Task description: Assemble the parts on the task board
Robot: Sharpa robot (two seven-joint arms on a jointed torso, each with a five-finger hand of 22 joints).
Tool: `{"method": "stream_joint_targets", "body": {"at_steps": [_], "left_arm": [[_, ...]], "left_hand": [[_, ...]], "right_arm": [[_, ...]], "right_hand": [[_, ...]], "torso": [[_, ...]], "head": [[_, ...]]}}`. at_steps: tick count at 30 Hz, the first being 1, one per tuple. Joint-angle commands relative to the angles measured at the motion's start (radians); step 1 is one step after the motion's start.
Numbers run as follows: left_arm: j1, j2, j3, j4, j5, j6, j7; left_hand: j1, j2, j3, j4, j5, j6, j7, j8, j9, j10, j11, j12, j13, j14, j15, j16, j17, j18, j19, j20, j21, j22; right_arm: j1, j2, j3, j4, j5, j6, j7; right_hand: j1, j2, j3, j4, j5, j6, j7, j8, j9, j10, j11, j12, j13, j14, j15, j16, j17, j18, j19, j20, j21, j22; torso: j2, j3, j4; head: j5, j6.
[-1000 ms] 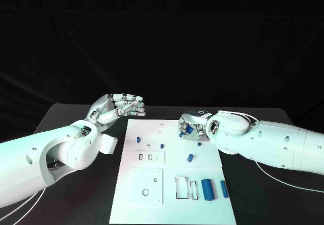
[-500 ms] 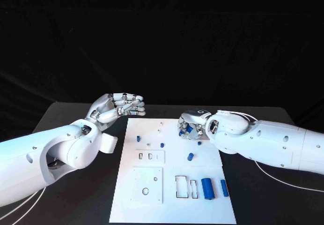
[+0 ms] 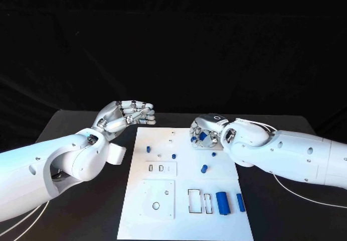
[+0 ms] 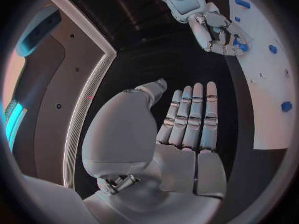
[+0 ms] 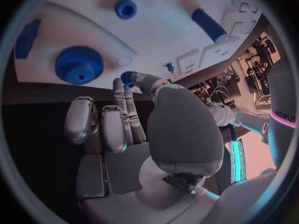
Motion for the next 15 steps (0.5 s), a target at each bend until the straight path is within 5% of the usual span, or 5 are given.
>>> {"method": "stream_joint_targets", "body": {"at_steps": [1, 15], "left_arm": [[0.001, 0.002, 0.001, -0.001, -0.003, 0.017, 0.004], [0.001, 0.008, 0.001, -0.005, -0.002, 0.020, 0.003]], "left_hand": [[-0.001, -0.007, 0.006, -0.002, 0.001, -0.008, 0.019, -0.006, -0.001, 0.002, 0.008, -0.006, 0.000, -0.002, 0.004, -0.006, 0.001, 0.011, -0.001, 0.005, -0.006, -0.001], [0.000, -0.006, 0.008, -0.004, 0.001, -0.009, 0.020, -0.007, -0.001, 0.002, 0.008, -0.008, 0.000, -0.002, 0.004, -0.007, 0.002, 0.011, -0.001, 0.005, -0.006, -0.001]], "right_arm": [[0.005, 0.010, 0.001, 0.002, -0.017, -0.078, -0.039], [0.009, 0.130, 0.002, -0.103, -0.014, -0.119, -0.046]], "right_hand": [[0.007, 0.018, 0.007, 0.002, 0.003, 0.007, 0.002, 0.003, 0.005, 0.016, -0.008, 0.004, 0.001, 0.031, -0.005, 0.006, 0.000, -0.006, 0.006, 0.000, 0.006, 0.002], [0.004, 0.014, 0.010, 0.002, 0.003, 0.004, 0.003, 0.004, 0.010, 0.014, -0.007, 0.001, 0.002, 0.031, -0.005, 0.006, -0.003, -0.006, 0.005, -0.001, 0.006, 0.003]], "torso": [[0.001, 0.0004, 0.0002], [0.006, -0.0001, 0.0047]], "head": [[-0.001, 0.005], [-0.001, 0.013]]}}
